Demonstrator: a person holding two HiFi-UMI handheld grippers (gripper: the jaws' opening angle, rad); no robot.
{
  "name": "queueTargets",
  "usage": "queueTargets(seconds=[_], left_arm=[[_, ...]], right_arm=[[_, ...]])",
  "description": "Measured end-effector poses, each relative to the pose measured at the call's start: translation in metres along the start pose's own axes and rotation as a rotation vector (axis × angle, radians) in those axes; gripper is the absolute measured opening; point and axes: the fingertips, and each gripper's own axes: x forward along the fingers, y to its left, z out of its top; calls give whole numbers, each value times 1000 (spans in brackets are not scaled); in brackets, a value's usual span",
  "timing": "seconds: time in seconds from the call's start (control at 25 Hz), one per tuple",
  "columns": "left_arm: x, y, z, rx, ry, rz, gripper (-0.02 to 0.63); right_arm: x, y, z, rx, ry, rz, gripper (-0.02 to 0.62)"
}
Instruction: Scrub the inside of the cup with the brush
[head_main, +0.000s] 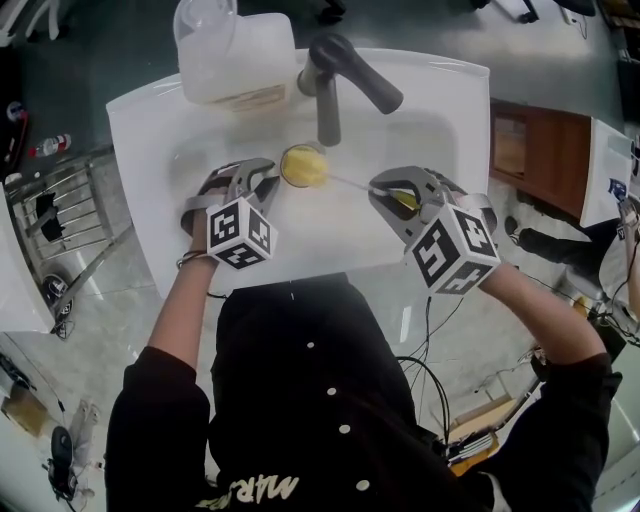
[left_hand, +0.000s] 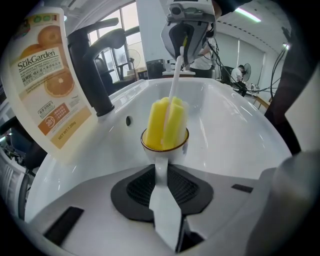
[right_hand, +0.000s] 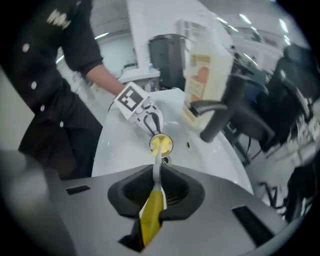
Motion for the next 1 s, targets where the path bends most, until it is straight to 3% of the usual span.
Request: queueTargets(seconds=[0.36,0.48,0.56,0.72,0.84,0.92,1.0], left_arm=[[0,-1,1,18,6,-5,91],[0,-1,2,35,12,-8,91],[0,-2,3,38,16,-11,91],[1,-2,5,53,22,-17,91],[0,-3,5,47,28,-20,91],[0,-2,5,34,30,-19,91],[-1,-2,6,33,30,-13,91]], right_arm=[[1,-1,23,-1017,104,-71,51],[11,4,24,-1277,144,-55,49],[19,8,23,-1388,181,-34,49],[35,12,23,-1511,236,-10,49],[45,13,23,-1522,262,-5,49],[48,11,26,-1435,264,-9,49],[49,9,29,-1207,238,-7,49]])
